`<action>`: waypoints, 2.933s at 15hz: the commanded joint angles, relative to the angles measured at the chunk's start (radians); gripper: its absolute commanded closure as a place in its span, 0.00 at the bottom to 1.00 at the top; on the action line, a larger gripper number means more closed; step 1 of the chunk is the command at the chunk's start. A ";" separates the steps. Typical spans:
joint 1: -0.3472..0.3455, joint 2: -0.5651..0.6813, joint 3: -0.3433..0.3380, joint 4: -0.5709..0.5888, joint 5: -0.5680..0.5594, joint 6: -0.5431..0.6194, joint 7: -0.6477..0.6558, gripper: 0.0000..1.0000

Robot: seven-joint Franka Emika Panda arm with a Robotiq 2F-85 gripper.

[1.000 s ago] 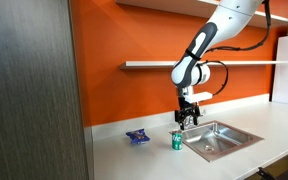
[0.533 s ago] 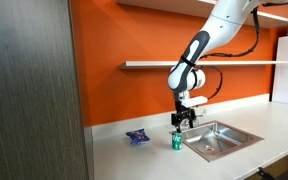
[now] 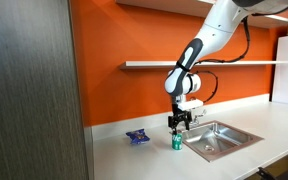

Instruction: Pick up the can and put it in the sink

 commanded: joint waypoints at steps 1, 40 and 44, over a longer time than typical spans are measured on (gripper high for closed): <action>-0.011 0.051 0.008 0.057 0.017 0.003 -0.030 0.00; -0.006 0.158 -0.008 0.187 0.014 -0.026 0.009 0.62; 0.000 0.113 -0.017 0.161 0.009 -0.033 0.025 0.62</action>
